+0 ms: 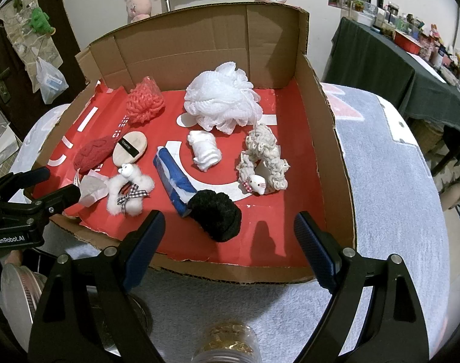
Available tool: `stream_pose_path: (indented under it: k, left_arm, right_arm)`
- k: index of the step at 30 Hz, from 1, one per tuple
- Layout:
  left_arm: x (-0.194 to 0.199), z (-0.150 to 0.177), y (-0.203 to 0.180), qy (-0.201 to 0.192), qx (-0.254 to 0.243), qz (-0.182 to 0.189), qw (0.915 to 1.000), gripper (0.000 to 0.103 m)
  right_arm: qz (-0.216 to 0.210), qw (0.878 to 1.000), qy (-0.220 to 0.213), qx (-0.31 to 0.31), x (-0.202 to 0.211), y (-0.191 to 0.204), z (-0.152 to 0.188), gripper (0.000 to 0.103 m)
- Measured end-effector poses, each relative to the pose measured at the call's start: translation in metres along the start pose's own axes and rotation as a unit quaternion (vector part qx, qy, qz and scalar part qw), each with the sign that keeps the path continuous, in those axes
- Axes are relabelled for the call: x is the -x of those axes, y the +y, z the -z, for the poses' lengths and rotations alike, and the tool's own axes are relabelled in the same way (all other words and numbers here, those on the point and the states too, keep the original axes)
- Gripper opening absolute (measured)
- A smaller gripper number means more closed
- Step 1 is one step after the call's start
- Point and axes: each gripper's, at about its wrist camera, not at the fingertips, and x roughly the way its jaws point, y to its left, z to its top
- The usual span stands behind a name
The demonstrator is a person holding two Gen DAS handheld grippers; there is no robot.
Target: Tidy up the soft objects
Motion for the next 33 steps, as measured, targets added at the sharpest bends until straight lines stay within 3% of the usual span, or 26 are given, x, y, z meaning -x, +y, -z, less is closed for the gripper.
stream_pose_path:
  k: [33]
  left_arm:
    - [0.0024,0.0034,-0.0026,-0.005,-0.003,0.000,1.0000,0.103]
  right_arm:
    - [0.004,1.000,0.001,0.007,-0.0002,0.0023,0.0014,0.087]
